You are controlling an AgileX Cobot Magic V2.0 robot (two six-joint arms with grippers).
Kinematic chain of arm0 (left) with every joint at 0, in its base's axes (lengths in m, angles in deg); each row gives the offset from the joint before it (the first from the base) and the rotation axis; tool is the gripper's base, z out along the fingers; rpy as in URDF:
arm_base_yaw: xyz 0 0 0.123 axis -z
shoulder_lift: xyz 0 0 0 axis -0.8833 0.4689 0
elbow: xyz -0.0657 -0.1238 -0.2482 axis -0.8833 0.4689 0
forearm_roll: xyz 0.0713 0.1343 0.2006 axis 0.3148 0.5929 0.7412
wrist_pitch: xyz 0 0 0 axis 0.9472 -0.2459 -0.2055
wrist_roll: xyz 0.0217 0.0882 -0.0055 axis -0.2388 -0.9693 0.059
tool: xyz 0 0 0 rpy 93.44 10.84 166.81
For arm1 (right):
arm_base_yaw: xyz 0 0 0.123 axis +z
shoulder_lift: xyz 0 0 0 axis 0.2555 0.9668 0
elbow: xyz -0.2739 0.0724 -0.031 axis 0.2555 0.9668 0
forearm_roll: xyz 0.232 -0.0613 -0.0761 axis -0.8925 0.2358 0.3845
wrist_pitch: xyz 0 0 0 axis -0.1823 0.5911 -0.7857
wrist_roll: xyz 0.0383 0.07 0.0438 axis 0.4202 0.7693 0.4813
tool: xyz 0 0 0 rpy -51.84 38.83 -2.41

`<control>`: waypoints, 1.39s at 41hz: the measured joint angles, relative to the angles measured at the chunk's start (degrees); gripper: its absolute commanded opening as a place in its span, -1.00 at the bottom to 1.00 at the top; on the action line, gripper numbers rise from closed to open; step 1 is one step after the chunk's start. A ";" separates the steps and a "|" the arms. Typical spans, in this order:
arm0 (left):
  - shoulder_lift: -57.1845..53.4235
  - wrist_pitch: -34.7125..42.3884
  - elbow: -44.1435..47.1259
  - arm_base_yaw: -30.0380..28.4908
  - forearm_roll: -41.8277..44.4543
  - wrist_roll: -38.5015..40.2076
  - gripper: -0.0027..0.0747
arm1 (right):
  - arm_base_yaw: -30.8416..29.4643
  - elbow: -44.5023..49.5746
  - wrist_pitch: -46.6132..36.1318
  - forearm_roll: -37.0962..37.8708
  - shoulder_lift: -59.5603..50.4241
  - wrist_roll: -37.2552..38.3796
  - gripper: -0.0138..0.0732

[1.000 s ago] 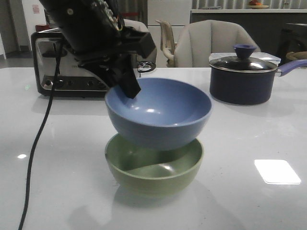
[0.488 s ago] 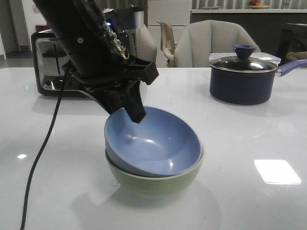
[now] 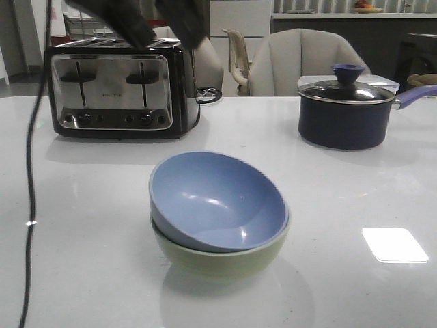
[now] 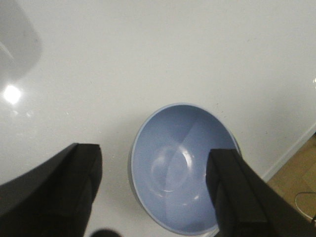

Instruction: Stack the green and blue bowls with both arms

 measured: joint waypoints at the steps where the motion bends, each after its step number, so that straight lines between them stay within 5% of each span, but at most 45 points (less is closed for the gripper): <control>1: -2.11 0.00 0.64 0.00 0.08 0.00 0.38 | 0.00 0.00 0.00 0.00 0.00 0.00 0.33; 36: -56.20 3.23 37.66 0.00 4.00 -0.79 0.37 | 0.00 0.00 0.12 0.00 0.00 0.00 0.33; 53: -57.69 3.90 39.01 0.00 4.00 -0.79 -0.67 | 0.00 0.00 0.12 0.00 0.00 0.00 -0.62; 57: -57.69 3.90 39.01 0.00 4.00 -0.87 -0.67 | 0.00 0.00 0.12 0.00 0.00 0.00 -0.60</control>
